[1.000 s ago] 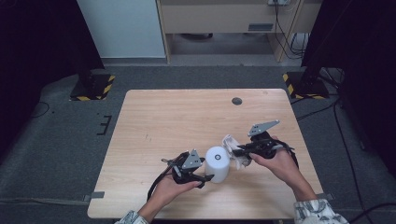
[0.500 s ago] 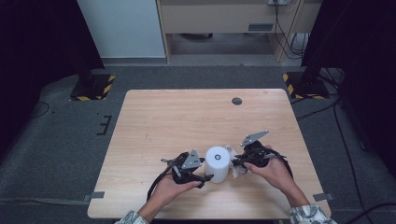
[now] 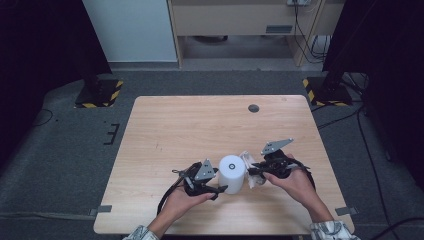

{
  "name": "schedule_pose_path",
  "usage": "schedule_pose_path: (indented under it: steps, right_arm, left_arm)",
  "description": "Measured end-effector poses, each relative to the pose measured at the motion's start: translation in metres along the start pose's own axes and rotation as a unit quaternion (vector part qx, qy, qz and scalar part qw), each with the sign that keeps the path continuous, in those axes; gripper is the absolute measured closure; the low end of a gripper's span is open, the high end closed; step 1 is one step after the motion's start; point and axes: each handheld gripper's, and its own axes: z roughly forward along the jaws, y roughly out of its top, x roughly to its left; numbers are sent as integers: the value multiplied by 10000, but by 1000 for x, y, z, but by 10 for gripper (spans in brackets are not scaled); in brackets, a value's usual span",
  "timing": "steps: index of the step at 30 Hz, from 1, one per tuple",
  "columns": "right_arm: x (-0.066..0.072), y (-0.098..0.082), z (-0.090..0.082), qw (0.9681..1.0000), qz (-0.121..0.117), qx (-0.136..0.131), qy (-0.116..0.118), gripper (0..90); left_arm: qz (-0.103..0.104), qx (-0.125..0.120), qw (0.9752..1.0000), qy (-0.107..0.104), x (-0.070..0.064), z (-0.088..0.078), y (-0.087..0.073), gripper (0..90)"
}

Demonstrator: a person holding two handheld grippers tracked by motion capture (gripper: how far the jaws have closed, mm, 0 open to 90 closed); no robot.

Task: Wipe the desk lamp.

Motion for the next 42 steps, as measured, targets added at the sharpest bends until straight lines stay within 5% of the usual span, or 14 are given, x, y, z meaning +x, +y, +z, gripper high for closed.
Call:
schedule_pose_path:
  steps: [7,19,25,33,42]
  right_arm:
    - [6,8,-8,9998,-127,-160,1,778]
    - [-1,-9,28,9984,-65,567,-53,778]
    - [1,-7,13,9996,-64,283,37,779]
    - [4,-1,-34,9974,73,-652,312,779]
    - [12,-4,-7,9995,-90,-109,265,779]
  left_arm:
    - [-50,-25,10000,24,4,-1,-1,314]
    - [-14,-27,10000,24,5,-3,-1,315]
    - [7,-23,10000,46,4,-3,0,315]
    - [13,-5,10000,44,4,-2,-1,318]
    - [-11,-21,10000,44,6,-3,-1,315]
